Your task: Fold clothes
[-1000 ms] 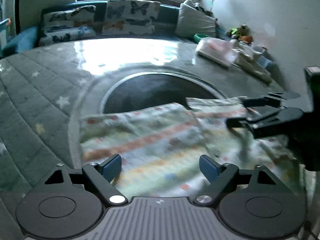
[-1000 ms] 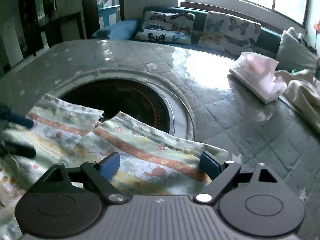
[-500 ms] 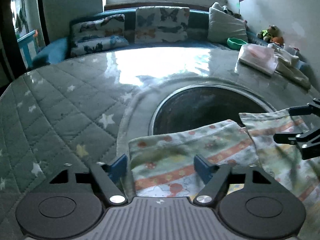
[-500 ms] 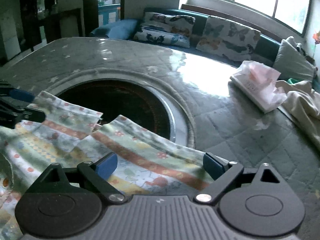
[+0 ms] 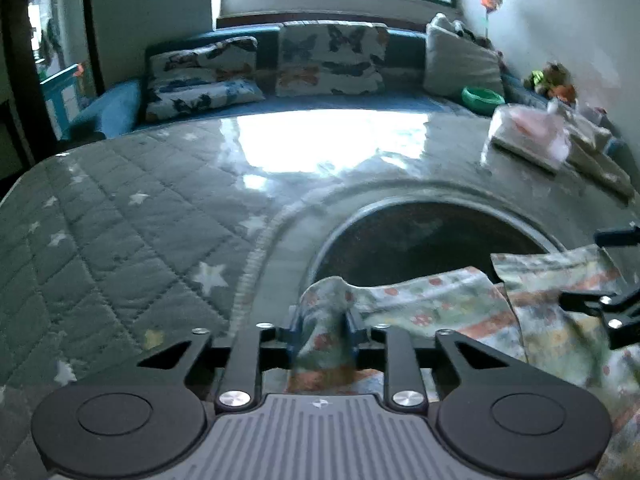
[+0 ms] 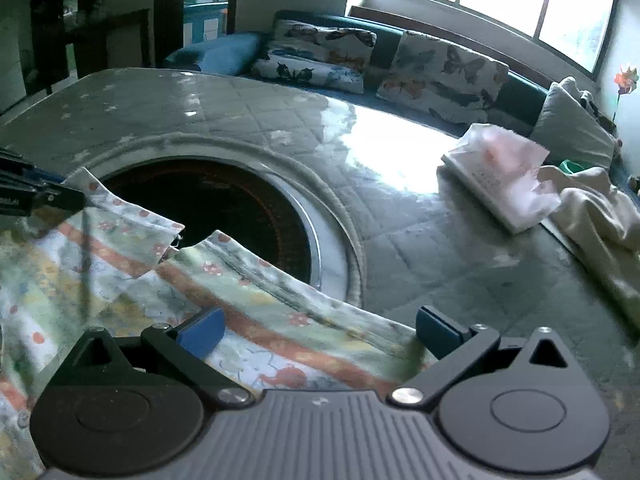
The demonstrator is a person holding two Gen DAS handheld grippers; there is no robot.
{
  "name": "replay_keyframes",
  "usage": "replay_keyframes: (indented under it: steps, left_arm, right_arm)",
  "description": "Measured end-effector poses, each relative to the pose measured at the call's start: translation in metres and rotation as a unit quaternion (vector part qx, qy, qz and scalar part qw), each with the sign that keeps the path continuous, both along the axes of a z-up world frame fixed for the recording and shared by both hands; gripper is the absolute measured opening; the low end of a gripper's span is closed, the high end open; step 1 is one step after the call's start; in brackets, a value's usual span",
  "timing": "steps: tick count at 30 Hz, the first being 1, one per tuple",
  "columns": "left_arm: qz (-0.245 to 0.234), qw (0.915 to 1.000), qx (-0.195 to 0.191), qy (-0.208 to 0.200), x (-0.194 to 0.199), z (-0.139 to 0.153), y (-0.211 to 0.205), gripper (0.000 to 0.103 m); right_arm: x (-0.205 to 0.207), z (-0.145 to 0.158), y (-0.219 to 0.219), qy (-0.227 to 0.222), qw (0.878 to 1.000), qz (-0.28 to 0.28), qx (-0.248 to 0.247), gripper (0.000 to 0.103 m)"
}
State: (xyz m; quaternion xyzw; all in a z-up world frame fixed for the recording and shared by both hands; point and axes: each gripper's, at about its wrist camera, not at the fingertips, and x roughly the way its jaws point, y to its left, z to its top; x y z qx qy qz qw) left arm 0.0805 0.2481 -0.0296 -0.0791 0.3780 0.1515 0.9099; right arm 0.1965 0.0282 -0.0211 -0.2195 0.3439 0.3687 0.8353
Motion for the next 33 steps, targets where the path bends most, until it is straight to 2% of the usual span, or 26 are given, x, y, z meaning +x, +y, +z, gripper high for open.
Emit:
replay_keyframes:
  steps: [3, 7, 13, 18, 23, 27, 30, 33]
  left_arm:
    - [0.007, 0.9998, -0.008, -0.017, -0.015, 0.013, 0.005, 0.032]
    - [-0.027, 0.9983, -0.032, -0.041, -0.042, 0.028, -0.010, 0.032]
    - [-0.078, 0.9955, -0.048, -0.022, -0.070, 0.012, -0.048, 0.032]
    - [-0.078, 0.9962, -0.036, -0.014, -0.078, -0.001, -0.056, 0.032]
    - [-0.052, 0.9982, -0.029, -0.012, -0.083, 0.001, -0.047, 0.033]
    - [-0.039, 0.9985, -0.033, -0.021, -0.092, 0.005, -0.050, 0.047]
    - [-0.040, 0.9979, -0.042, -0.029, -0.102, 0.009, -0.057, 0.056]
    - [-0.043, 0.9976, -0.043, -0.033, -0.112, 0.011, -0.065, 0.058]
  right_arm:
    - [-0.011, 0.008, -0.007, 0.009, 1.000, 0.017, 0.013, 0.103]
    - [-0.029, 0.013, -0.013, 0.033, 0.998, 0.045, 0.027, 0.103]
    - [-0.052, 0.005, -0.018, 0.046, 0.996, 0.068, 0.023, 0.103]
    - [-0.062, -0.005, -0.033, 0.040, 0.997, 0.070, 0.006, 0.103]
    - [-0.067, 0.007, -0.056, 0.037, 0.998, 0.055, 0.020, 0.103]
    - [-0.087, 0.014, -0.068, 0.048, 0.994, 0.085, 0.044, 0.103]
    - [-0.101, 0.007, -0.073, 0.061, 0.992, 0.106, 0.043, 0.103]
    - [-0.108, -0.001, -0.082, 0.060, 0.993, 0.097, 0.039, 0.103]
